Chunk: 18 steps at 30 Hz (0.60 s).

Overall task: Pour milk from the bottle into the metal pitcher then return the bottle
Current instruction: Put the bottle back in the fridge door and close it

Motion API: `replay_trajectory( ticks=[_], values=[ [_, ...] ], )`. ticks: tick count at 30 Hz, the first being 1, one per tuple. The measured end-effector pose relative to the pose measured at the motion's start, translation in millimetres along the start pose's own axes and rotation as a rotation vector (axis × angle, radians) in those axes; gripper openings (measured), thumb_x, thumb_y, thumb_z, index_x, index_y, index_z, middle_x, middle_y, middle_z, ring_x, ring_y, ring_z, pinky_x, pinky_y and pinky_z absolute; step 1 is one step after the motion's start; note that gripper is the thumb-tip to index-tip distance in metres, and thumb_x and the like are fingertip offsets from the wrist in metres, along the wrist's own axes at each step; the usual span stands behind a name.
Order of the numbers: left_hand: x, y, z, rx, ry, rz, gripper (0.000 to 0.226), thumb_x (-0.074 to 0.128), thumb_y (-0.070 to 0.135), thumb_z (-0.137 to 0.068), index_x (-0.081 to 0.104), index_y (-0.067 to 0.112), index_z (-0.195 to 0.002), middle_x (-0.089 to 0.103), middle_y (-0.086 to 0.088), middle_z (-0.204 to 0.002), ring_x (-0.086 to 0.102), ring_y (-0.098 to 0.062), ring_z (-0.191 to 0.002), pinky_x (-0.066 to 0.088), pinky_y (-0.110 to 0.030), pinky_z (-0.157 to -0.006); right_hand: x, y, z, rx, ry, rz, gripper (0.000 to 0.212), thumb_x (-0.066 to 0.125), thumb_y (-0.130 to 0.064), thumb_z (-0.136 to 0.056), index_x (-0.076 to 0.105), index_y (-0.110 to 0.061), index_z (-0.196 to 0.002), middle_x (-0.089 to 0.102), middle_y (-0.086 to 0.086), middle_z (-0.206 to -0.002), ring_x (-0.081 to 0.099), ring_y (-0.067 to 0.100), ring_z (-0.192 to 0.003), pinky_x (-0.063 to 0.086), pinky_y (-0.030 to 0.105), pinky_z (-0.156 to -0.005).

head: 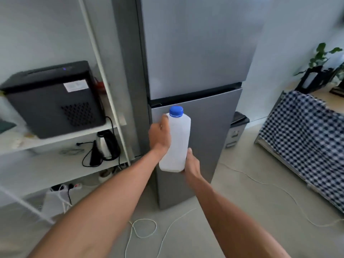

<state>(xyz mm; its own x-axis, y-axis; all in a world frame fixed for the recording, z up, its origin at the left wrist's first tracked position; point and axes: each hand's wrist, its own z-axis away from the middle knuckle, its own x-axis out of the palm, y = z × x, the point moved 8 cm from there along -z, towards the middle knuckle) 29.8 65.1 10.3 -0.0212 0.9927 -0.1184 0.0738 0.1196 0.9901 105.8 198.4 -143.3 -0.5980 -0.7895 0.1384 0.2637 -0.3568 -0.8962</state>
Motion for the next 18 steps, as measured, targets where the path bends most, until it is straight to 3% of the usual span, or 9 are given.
replay_trajectory(
  ticks=[5,9,14,16,18],
  values=[
    [-33,4,2,-0.032,0.157,0.021,0.053,0.043,0.053,-0.092,0.031,0.013,-0.061,0.035,-0.002,-0.056,0.034,-0.020,-0.055,0.031,-0.035,-0.058,36,-3,-12,0.025,-0.176,0.070,0.040,0.047,-0.048,-0.093,0.066,-0.013,-0.092,0.071,0.004,-0.087,0.065,0.023,-0.075,0.057,0.040,-0.074],
    [-58,2,2,-0.042,0.261,0.050,0.052,0.044,0.046,-0.093,0.042,0.002,-0.065,0.039,-0.008,-0.062,0.036,-0.019,-0.056,0.031,-0.034,-0.057,58,-1,-7,0.035,-0.250,0.103,0.041,0.043,-0.048,-0.090,0.065,-0.013,-0.092,0.066,0.001,-0.081,0.058,0.022,-0.070,0.050,0.035,-0.068],
    [-78,5,-2,-0.019,0.324,0.091,0.040,0.043,0.036,-0.091,0.037,0.016,-0.057,0.040,-0.002,-0.055,0.036,-0.020,-0.053,0.032,-0.035,-0.057,75,-9,3,0.004,-0.321,0.146,0.042,0.039,-0.042,-0.098,0.066,-0.010,-0.096,0.067,0.001,-0.084,0.060,0.018,-0.066,0.050,0.024,-0.053],
    [-81,6,-6,-0.016,0.316,0.100,0.044,0.042,0.034,-0.093,0.032,0.021,-0.052,0.039,0.002,-0.052,0.035,-0.020,-0.051,0.031,-0.034,-0.057,79,-11,2,-0.005,-0.337,0.184,0.049,0.036,-0.044,-0.101,0.069,-0.008,-0.106,0.072,0.002,-0.089,0.065,0.018,-0.072,0.055,0.026,-0.056],
    [-83,7,-9,-0.015,0.319,0.104,0.044,0.041,0.031,-0.094,0.032,0.021,-0.052,0.039,0.002,-0.051,0.034,-0.020,-0.052,0.030,-0.034,-0.057,81,-20,-1,-0.032,-0.326,0.250,0.056,0.035,-0.050,-0.098,0.068,-0.007,-0.110,0.073,0.008,-0.096,0.065,0.020,-0.077,0.059,0.036,-0.069]
  ],
)
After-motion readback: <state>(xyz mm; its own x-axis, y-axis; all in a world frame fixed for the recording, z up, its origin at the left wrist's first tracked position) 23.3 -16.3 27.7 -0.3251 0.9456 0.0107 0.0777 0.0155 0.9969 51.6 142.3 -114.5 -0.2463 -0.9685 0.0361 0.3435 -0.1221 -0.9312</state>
